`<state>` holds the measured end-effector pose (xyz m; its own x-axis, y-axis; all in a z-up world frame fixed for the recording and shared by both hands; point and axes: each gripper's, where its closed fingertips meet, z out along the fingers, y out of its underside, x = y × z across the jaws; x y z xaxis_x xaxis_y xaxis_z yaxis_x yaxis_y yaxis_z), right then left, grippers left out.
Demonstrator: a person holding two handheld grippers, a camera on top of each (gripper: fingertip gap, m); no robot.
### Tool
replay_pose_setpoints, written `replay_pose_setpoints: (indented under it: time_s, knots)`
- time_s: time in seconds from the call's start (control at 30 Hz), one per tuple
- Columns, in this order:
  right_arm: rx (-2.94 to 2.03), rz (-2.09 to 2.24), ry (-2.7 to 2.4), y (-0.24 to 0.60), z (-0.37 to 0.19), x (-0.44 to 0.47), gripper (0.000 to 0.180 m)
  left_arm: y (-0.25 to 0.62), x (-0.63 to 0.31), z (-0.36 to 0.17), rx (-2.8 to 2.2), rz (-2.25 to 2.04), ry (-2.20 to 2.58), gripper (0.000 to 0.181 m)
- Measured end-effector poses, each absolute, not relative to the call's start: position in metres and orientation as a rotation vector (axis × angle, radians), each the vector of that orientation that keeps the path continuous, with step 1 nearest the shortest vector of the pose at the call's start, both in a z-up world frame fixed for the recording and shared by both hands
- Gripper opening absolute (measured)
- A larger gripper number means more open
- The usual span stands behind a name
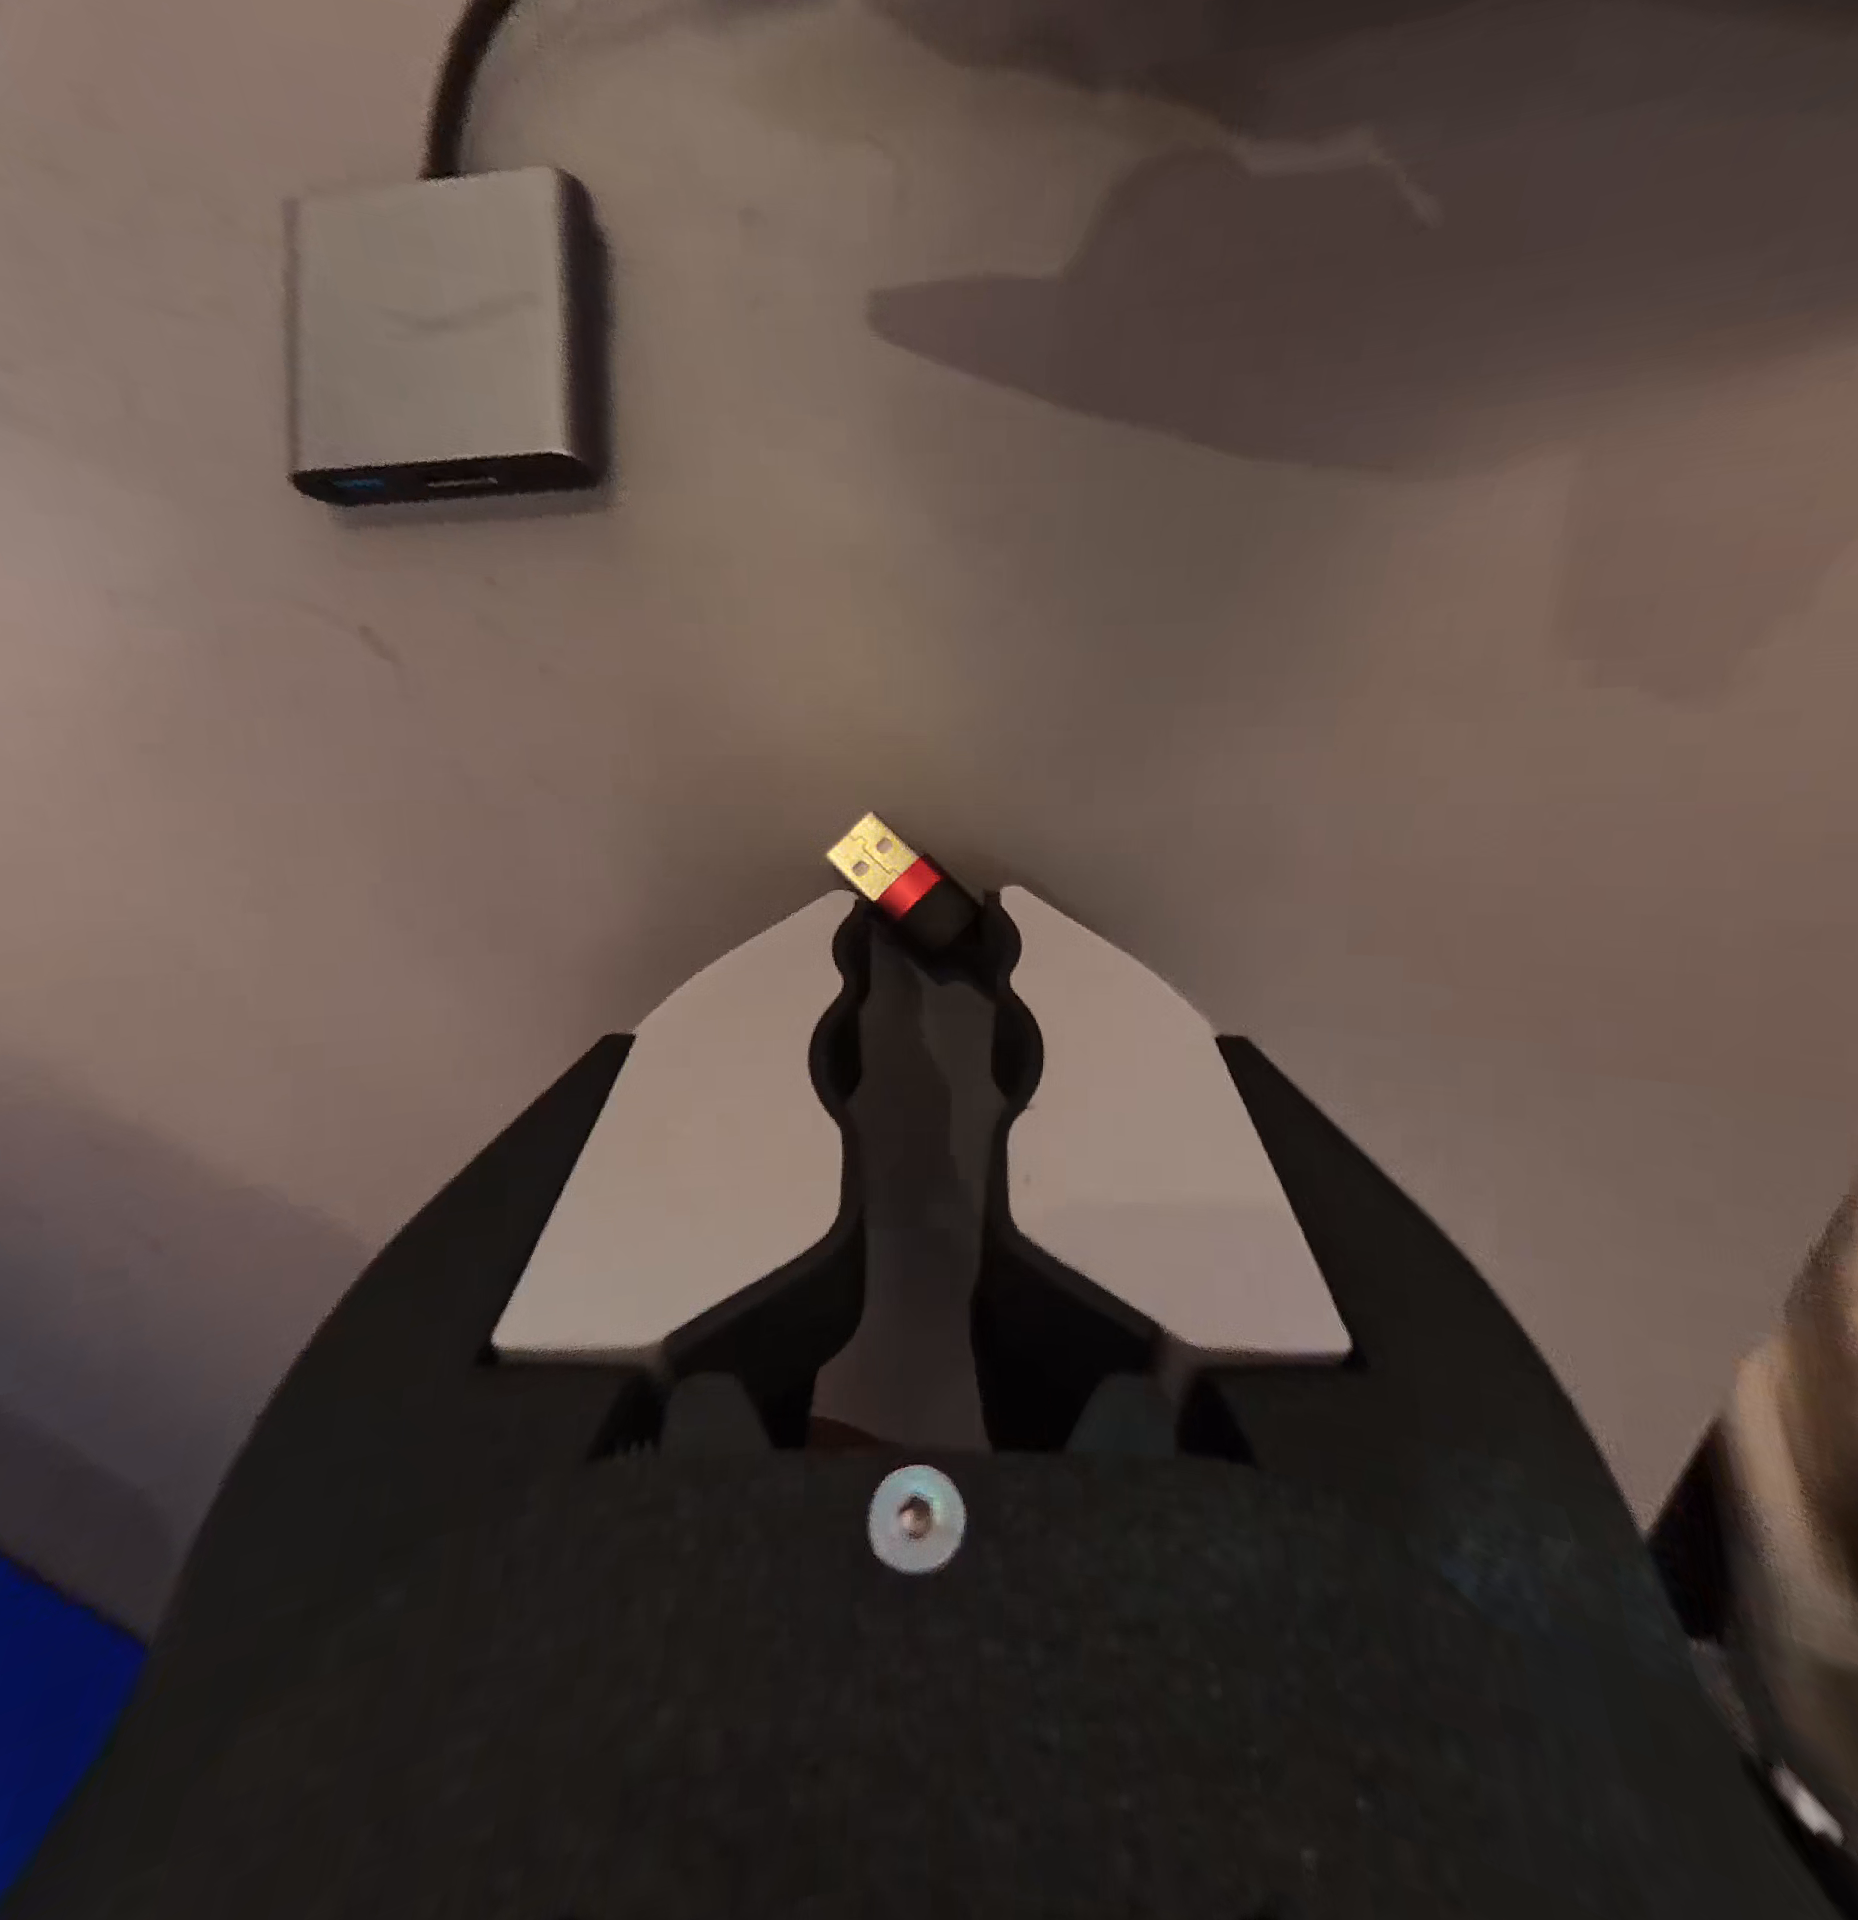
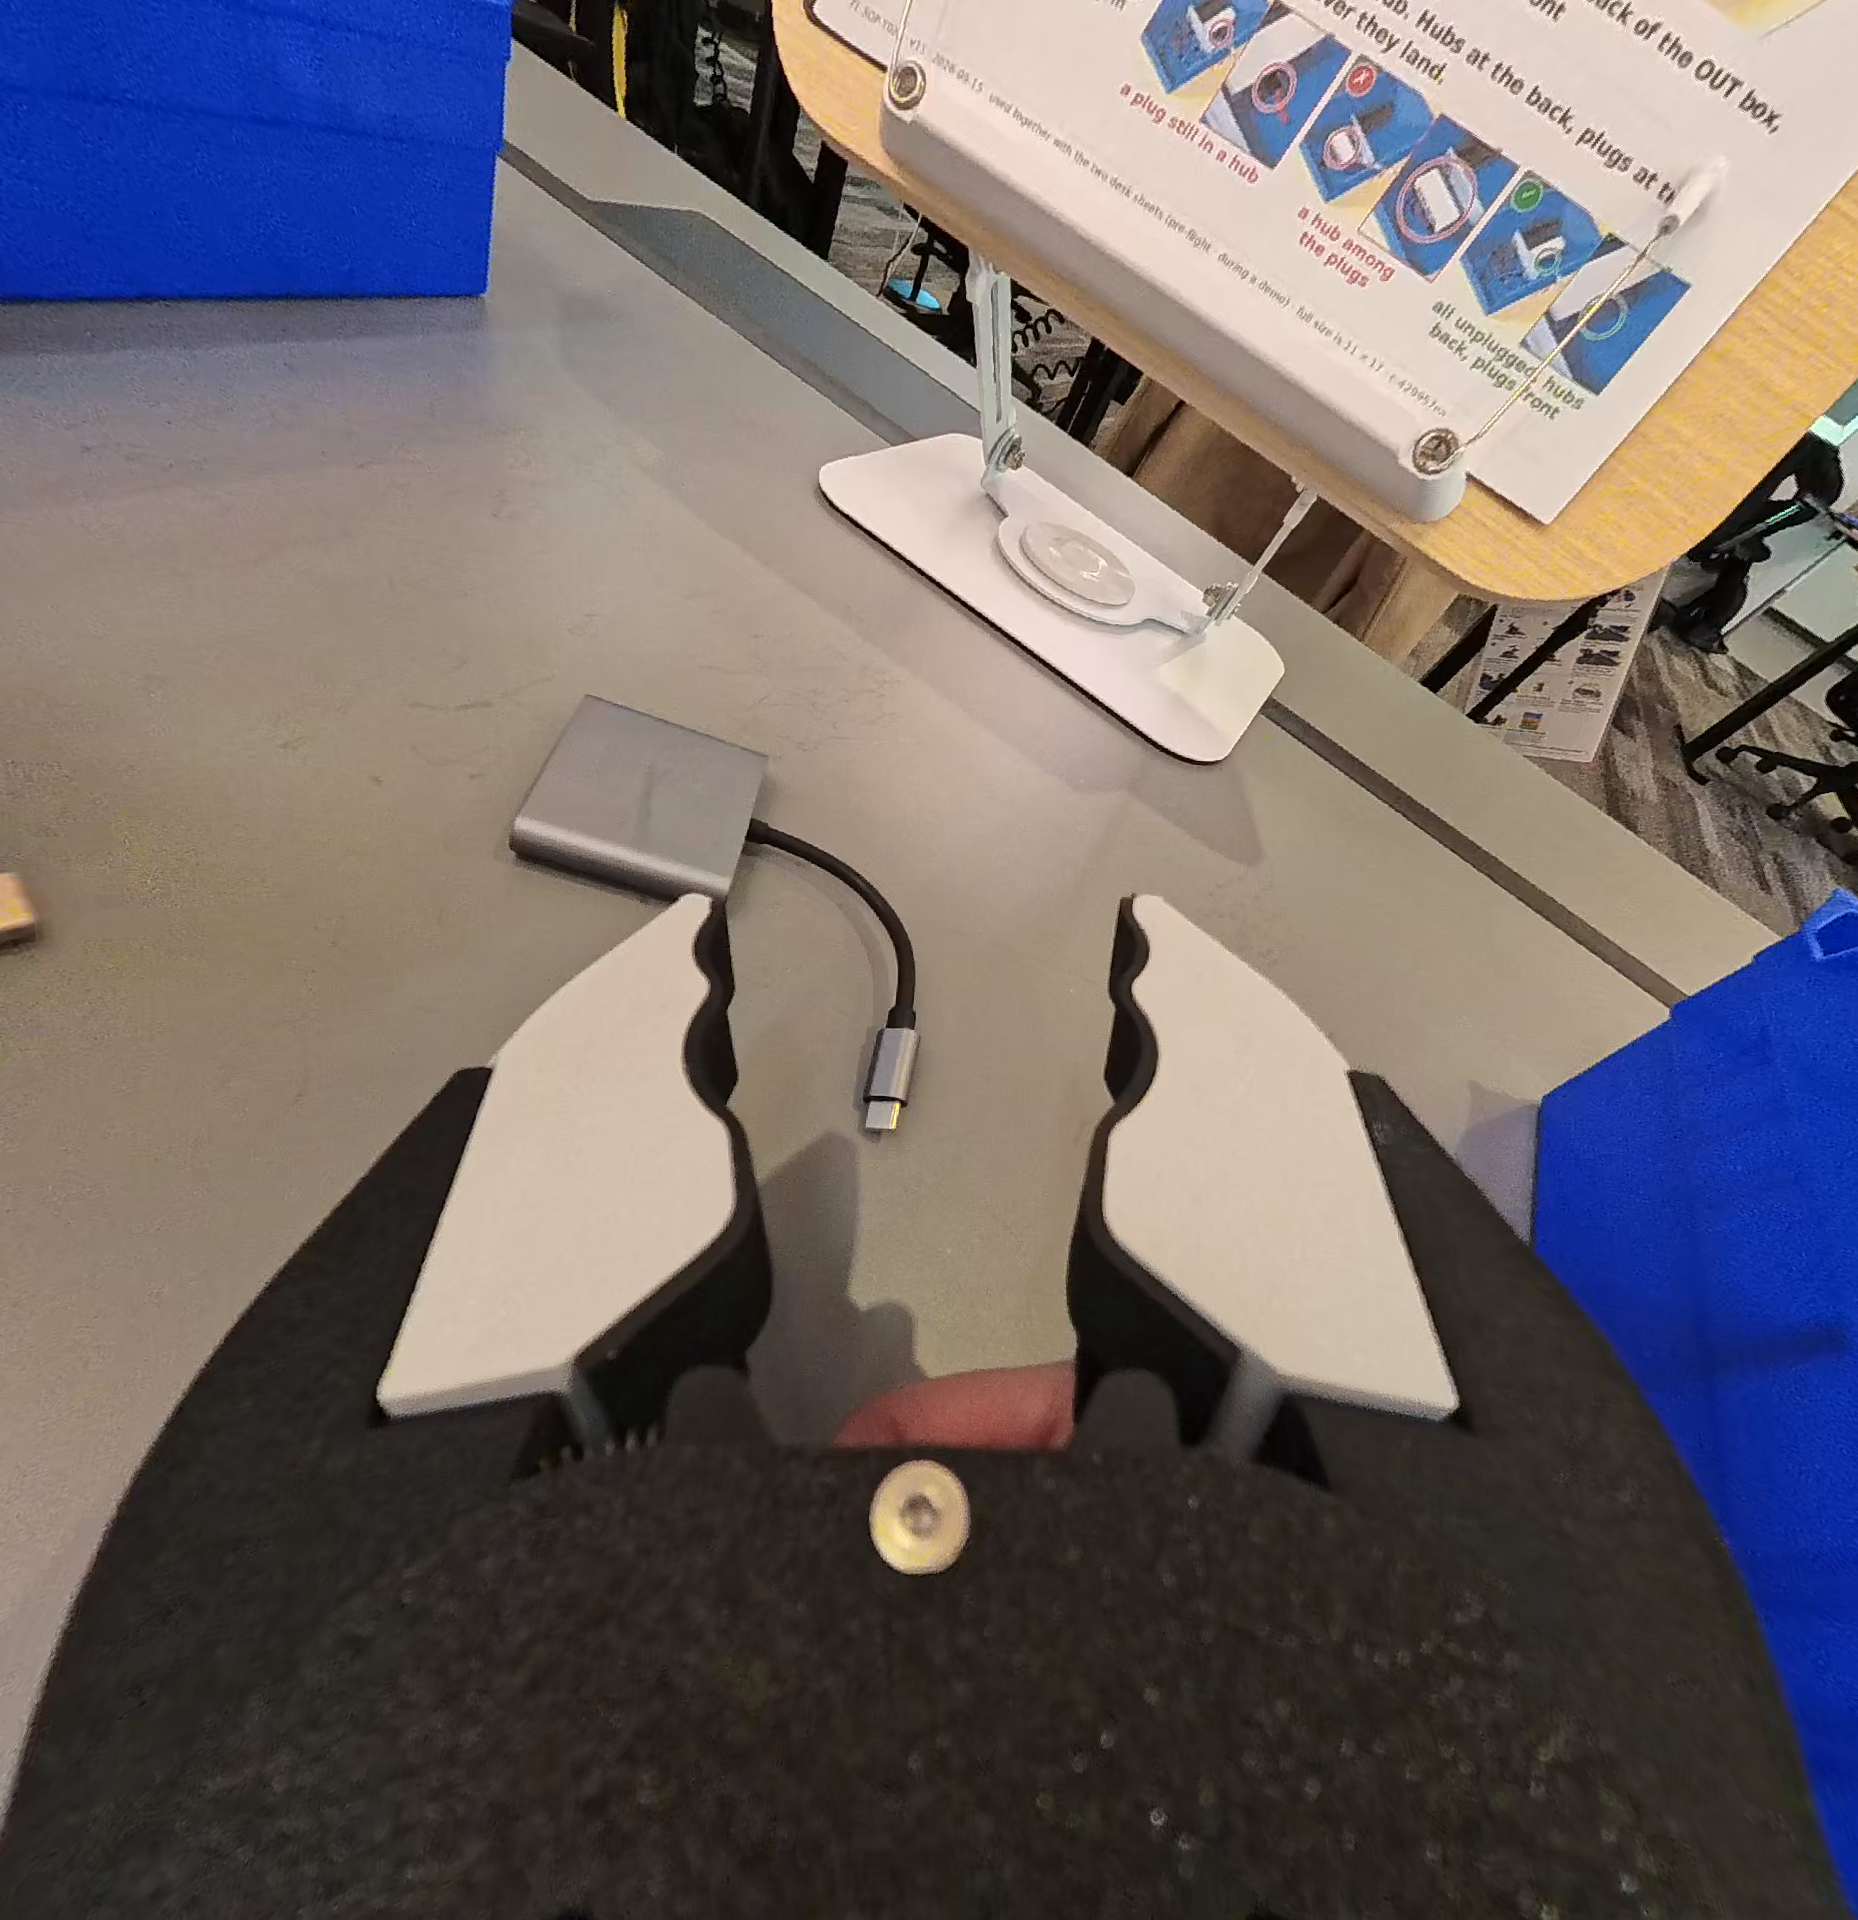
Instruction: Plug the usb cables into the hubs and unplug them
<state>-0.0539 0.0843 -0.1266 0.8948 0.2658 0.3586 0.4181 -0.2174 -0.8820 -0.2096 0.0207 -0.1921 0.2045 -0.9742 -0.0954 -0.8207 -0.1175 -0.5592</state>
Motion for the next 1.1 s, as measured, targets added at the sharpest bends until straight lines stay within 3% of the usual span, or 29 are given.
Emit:
replay_pose_setpoints:
  time_s: [0.33, 0.57, 0.67, 0.87, 1.1]
  knots:
    - [-1.812, -0.161, -0.52, 0.084, -0.127, -0.055, 0.069, -0.027, -0.215, -0.172, -1.738, -0.563, 1.745, 0.021]
    - [-1.766, -0.104, -0.56, 0.08, -0.122, -0.063, 0.068, -0.036, -0.211, -0.125, -1.511, -0.676, 1.579, 0.02]
    - [-1.79, 0.076, -0.726, 0.07, -0.128, -0.081, 0.059, -0.023, -0.226, -0.14, -1.567, -0.49, 1.649, 0.02]
    - [-1.924, 0.056, -1.102, 0.076, -0.123, -0.098, 0.065, -0.015, -0.233, -0.168, -1.64, -0.448, 1.781, 0.021]
    - [-1.976, 0.096, -1.123, 0.114, -0.119, -0.106, 0.063, -0.01, -0.23, -0.178, -1.721, -0.536, 1.725, 0.021]
